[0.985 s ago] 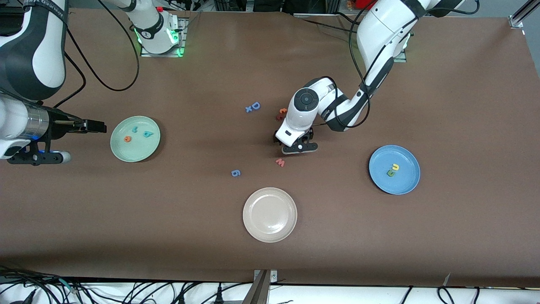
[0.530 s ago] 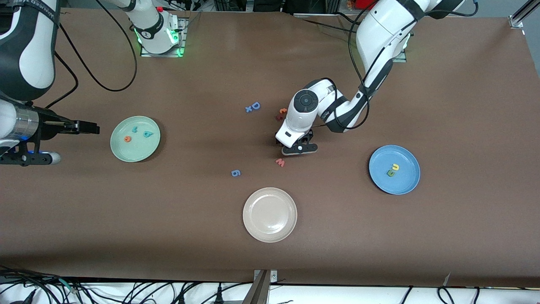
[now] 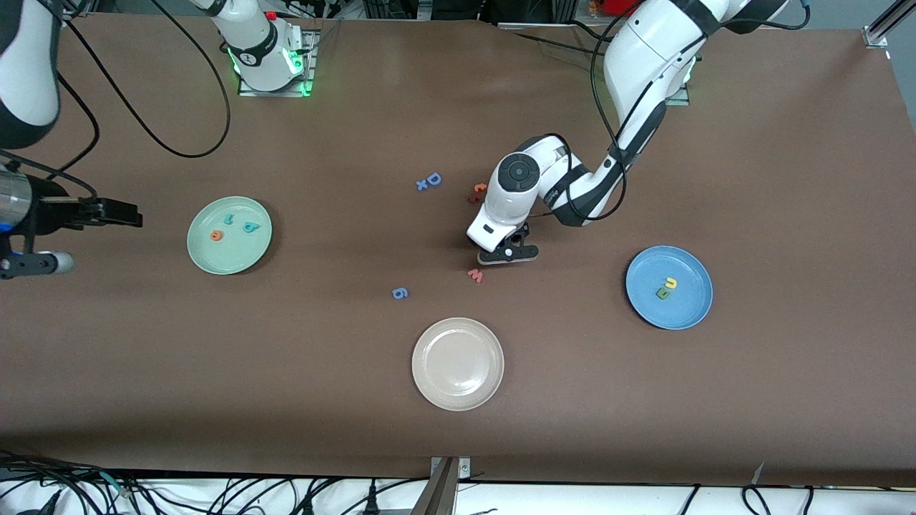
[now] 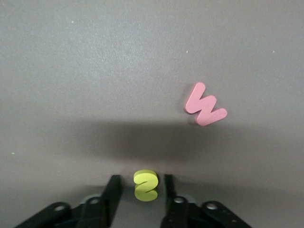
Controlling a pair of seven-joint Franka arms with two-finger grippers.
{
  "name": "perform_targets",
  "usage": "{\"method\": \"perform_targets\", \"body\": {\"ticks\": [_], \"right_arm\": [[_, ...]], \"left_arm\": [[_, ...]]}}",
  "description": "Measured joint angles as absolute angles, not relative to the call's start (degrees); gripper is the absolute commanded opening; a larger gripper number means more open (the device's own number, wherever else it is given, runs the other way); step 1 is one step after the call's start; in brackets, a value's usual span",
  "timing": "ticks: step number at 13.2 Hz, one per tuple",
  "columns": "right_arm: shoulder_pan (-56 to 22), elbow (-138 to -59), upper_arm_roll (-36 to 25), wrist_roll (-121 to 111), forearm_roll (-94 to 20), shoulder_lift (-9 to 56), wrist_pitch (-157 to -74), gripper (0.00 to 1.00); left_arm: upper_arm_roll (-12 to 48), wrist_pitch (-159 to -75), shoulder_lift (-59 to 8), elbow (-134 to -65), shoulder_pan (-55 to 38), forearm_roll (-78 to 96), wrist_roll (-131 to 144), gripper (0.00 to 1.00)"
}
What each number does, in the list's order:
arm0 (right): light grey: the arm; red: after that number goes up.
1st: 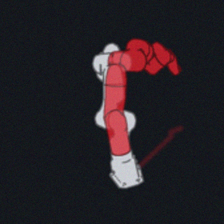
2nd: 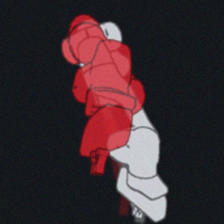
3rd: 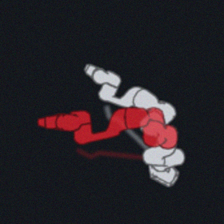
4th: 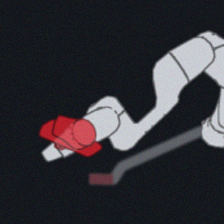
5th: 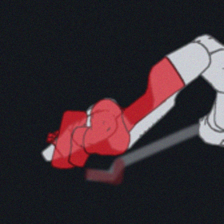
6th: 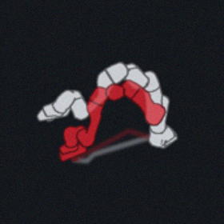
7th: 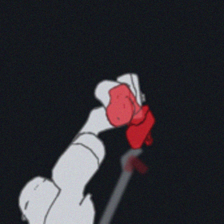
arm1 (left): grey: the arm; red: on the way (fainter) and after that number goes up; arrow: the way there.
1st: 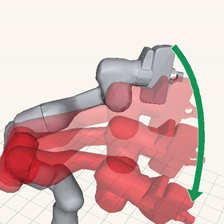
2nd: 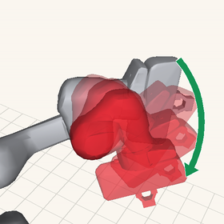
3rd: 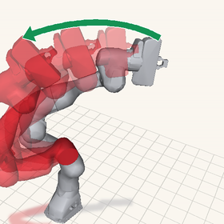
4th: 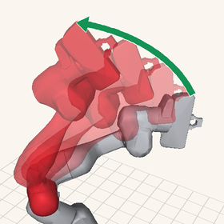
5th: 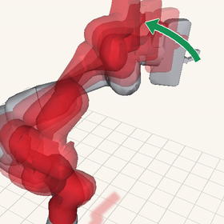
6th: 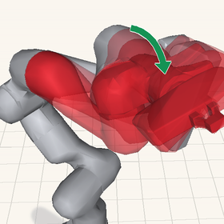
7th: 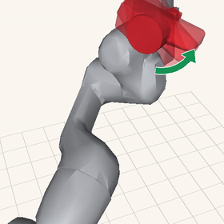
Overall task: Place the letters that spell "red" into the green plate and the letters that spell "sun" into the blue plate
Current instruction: 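Grasp the yellow z with the left gripper while the right gripper retracts, then carry the yellow z onto the blue plate and open the left gripper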
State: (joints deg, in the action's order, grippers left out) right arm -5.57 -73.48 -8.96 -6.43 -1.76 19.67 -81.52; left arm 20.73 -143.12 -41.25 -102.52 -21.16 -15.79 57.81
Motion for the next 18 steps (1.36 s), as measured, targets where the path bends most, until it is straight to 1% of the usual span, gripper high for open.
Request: {"method": "perform_targets", "body": {"ticks": [2,3,4,6,11,13,15,18], "right_arm": [[-5.21,-76.26,-8.51,-6.43,-1.53,17.62,-84.41,0.99],[-5.21,-78.31,-8.31,-6.31,-1.43,16.49,-86.14,0.99],[-5.21,-79.91,-8.13,-6.18,-1.39,15.56,-87.24,0.99],[-5.34,-81.14,-7.87,-6.1,-1.36,14.81,-88.16,1.0],[-5.51,-81.28,-7.49,-4.15,-1.34,14.69,-88.65,1.0],[-5.51,-81.27,-7.49,-3.64,-1.34,14.57,-88.83,1.0],[-5.51,-81.17,-7.49,-3.27,-1.34,14.09,-89.17,1.0],[-5.5,-81.08,-7.5,-3.16,-1.34,13.14,-89.2,1.0]], "left_arm": [[20.73,-143.11,-41.32,-102.33,-21.21,-15.8,57.81,0.12],[20.73,-143.12,-41.32,-102.26,-21.28,-15.8,57.81,0.07],[20.73,-143.12,-41.35,-102.2,-21.38,-15.8,57.81,0.04],[20.72,-143.12,-41.38,-102.16,-21.49,-15.8,57.81,0.02],[20.31,-141.81,-41.31,-101.41,-20.76,-15.82,56.81,0.02],[20.31,-136.75,-40.1,-100.24,-19.0,-15.83,53.64,0.02],[20.43,-131.01,-37.2,-99.73,-16.76,-15.83,48.99,0.02],[20.48,-124.66,-33.52,-99.87,-12.06,-14.81,39.06,0.02]]}}
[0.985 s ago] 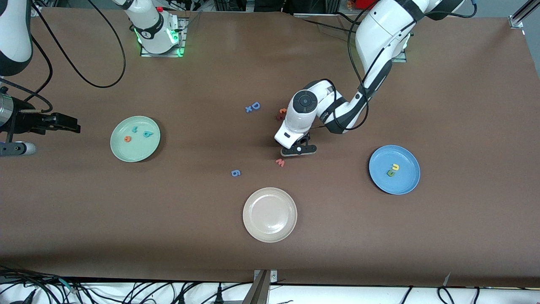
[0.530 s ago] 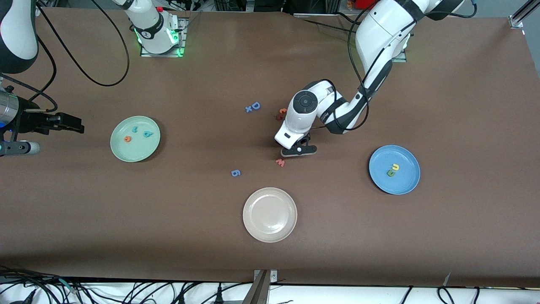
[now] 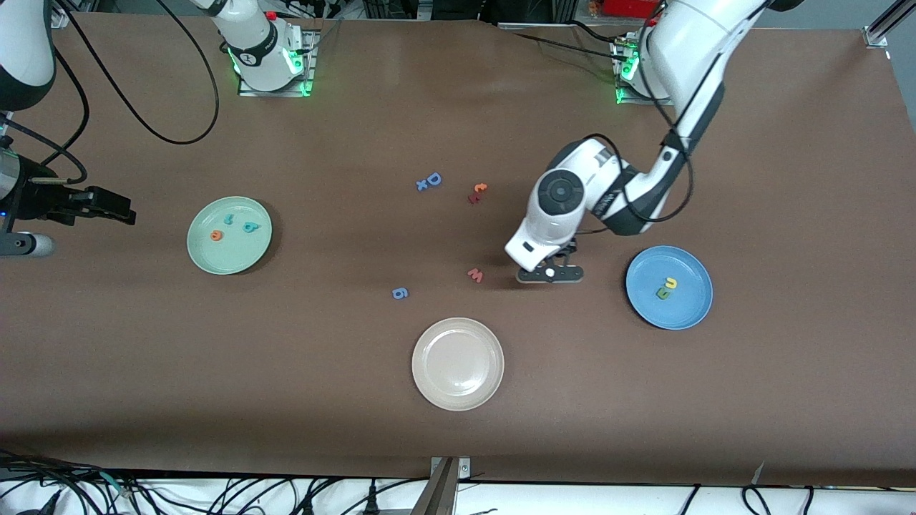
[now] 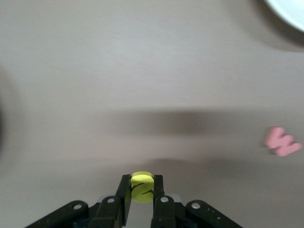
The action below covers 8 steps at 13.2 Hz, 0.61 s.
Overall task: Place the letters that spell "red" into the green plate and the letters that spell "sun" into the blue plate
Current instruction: 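Carry the yellow z onto the blue plate and open the left gripper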
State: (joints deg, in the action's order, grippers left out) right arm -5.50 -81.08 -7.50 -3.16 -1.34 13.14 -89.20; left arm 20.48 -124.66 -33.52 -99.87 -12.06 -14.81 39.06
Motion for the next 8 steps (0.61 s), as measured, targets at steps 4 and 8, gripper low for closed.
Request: {"method": "perform_targets", "body": {"ticks": [4,8], "right_arm": [[-5.52,-81.09,-7.45,-3.15,-1.34,12.92,-89.11,1.0],[-5.54,-81.09,-7.37,-3.13,-1.34,12.92,-89.07,1.0]], "left_arm": [[20.49,-117.35,-30.28,-100.21,-4.33,-13.28,25.99,0.0],[20.4,-115.57,-27.48,-101.71,3.33,-13.22,13.57,0.0]]}}
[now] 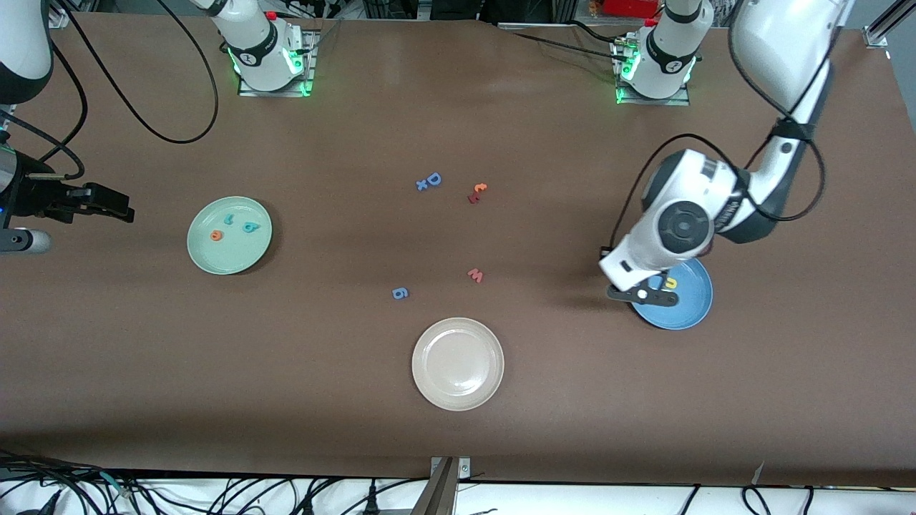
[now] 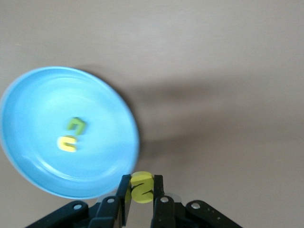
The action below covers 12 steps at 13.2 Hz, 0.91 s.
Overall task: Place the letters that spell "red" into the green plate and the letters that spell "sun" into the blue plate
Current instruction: 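Carry the yellow z onto the blue plate and open the left gripper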
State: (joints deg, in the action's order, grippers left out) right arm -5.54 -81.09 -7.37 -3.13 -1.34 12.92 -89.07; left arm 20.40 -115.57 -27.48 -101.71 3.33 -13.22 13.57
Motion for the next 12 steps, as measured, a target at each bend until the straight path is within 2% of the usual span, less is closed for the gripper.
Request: {"method": "perform_targets", "body": {"ticks": [3,4,5,6,12], "right_arm": [[-5.53,-81.09,-7.32,-3.05,-1.34,12.92,-88.77,1.0],[-5.58,-81.09,-7.22,-2.96,-1.34,12.92,-88.56,1.0],[-5.7,-81.09,-7.14,-2.89,-1.34,12.92,-88.49,1.0],[-5.82,-81.09,-7.11,-2.84,-1.34,12.92,-88.47,1.0],[-5.99,-81.22,-7.11,-2.68,-1.34,12.95,-88.35,1.0]], "left_arm": [[20.4,-115.57,-27.47,-102.35,8.77,-13.21,8.0,0.0],[20.4,-115.58,-27.47,-102.57,9.51,-13.2,7.53,0.19],[20.42,-115.61,-27.47,-102.81,9.78,-13.2,7.49,0.62],[20.43,-115.63,-27.47,-103.06,9.83,-13.2,7.49,1.0],[20.43,-115.63,-27.38,-103.06,10.56,-13.19,7.58,1.0]]}}
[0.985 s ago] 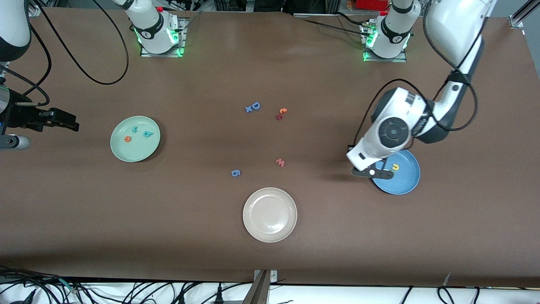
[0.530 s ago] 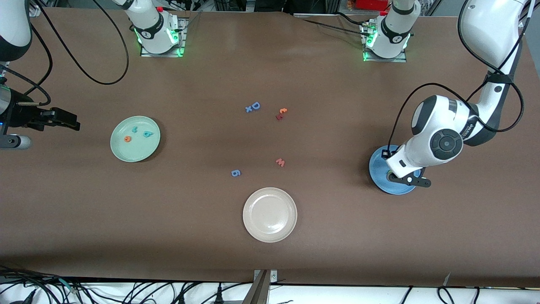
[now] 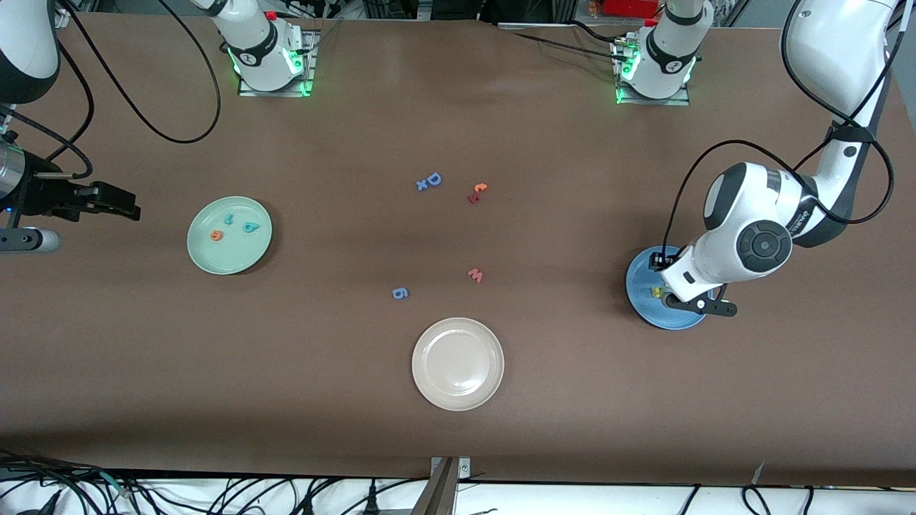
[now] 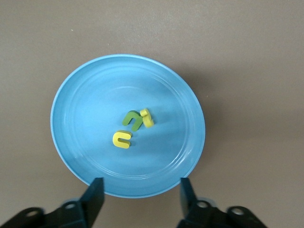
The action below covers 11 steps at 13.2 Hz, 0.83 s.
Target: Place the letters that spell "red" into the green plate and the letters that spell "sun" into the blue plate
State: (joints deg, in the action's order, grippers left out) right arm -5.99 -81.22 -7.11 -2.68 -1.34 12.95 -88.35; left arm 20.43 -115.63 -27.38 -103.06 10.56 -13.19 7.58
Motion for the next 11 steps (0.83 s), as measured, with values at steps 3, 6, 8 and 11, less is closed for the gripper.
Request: {"method": "perform_targets", "body": {"ticks": [3,6,8,11], "right_arm": [[-5.99,-81.34,-7.11,-2.65,-1.34,12.99,-88.29,1.0],[-5.99,-81.36,-7.11,-2.65,-1.34,13.0,-88.27,1.0],[-6.0,-81.36,-7.11,-2.65,-1.33,13.01,-88.27,1.0],[-6.04,-81.36,-7.11,-2.64,-1.13,13.02,-88.27,1.0]], "left_arm": [[20.43,-113.85,-26.86,-102.17,10.66,-13.18,7.61,1.0],[20.44,-112.13,-26.54,-100.79,10.7,-13.17,7.62,1.0],[20.44,-110.89,-26.49,-99.99,10.71,-13.17,7.62,1.0],[20.57,-105.34,-26.14,-96.19,10.7,-13.1,7.62,1.0]]}}
